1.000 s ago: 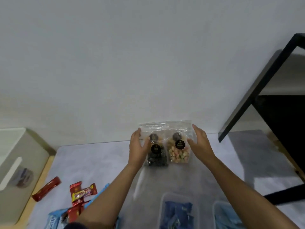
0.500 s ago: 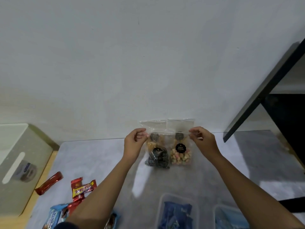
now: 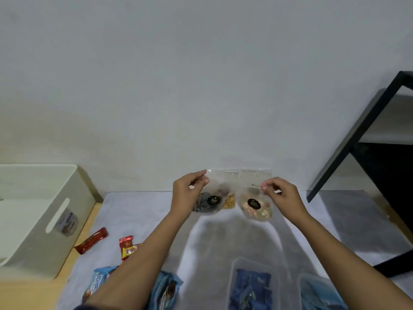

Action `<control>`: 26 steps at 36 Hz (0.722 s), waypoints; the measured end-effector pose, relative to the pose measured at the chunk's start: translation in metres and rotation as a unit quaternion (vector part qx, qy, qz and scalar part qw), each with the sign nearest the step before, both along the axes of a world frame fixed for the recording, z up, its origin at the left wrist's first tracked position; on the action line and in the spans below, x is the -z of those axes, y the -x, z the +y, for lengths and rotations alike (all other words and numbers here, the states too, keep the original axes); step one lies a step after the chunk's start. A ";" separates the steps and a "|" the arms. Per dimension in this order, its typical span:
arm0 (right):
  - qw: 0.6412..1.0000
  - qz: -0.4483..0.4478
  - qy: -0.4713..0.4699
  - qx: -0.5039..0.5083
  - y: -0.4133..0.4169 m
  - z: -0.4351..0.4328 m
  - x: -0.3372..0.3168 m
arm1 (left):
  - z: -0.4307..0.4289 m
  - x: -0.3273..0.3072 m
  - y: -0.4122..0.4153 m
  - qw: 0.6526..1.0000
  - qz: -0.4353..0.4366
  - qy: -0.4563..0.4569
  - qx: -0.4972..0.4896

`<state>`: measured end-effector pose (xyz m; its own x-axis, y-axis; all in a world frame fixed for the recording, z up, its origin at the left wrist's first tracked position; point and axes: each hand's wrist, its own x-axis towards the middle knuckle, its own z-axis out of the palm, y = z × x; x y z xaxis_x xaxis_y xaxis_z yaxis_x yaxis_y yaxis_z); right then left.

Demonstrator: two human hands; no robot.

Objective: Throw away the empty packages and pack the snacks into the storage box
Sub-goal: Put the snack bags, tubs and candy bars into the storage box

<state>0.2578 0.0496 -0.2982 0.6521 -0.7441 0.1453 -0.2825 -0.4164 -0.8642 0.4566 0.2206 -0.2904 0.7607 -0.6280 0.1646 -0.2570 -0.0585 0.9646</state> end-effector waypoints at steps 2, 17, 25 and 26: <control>1.000 -0.028 0.013 0.003 -0.013 0.012 -0.015 | 0.016 -0.018 -0.011 1.000 -0.008 0.022 -0.009; 0.978 -0.190 0.074 -0.052 -0.209 0.187 -0.110 | 0.210 -0.127 -0.176 0.986 -0.042 0.130 -0.099; 0.966 -0.238 0.073 -0.073 -0.310 0.274 -0.119 | 0.317 -0.141 -0.258 0.972 -0.018 0.163 -0.168; 0.964 -0.246 0.070 -0.070 -0.320 0.283 -0.118 | 0.327 -0.138 -0.267 0.971 -0.012 0.159 -0.176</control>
